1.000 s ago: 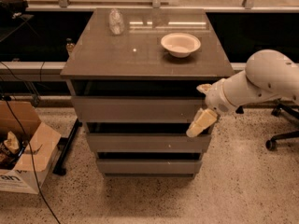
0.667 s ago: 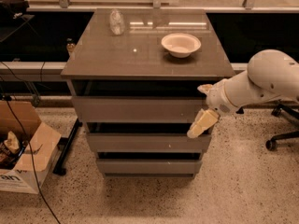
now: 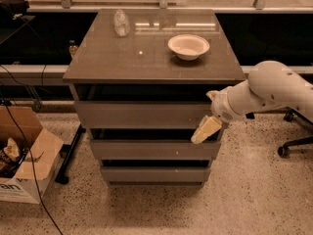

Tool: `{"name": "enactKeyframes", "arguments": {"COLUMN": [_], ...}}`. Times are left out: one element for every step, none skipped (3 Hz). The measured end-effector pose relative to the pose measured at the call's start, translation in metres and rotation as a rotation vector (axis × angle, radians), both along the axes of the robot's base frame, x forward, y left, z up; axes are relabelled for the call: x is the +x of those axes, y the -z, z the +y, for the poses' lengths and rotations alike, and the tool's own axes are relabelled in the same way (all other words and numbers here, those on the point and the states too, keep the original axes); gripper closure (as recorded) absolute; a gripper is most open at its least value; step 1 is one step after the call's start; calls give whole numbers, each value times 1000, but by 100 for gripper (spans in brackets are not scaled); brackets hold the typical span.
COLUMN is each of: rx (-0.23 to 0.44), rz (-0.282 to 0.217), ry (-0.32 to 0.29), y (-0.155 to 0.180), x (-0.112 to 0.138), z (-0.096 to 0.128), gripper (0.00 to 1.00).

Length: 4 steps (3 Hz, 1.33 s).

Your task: Open top drawer

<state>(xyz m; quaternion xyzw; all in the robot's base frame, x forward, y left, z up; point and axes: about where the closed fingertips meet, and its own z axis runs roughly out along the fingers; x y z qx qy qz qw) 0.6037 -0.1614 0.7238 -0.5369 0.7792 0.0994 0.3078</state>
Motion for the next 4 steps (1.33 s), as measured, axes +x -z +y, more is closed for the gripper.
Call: {"name": "enactKeyframes", "arguments": {"rx": [-21, -8, 1, -6], "rz": [-8, -11, 2, 29], "ry": [39, 66, 58, 40], "y": [15, 29, 44, 59], "x": [17, 33, 50, 64], "z": [-7, -12, -9, -7], "gripper": [0, 0, 0, 0]}}
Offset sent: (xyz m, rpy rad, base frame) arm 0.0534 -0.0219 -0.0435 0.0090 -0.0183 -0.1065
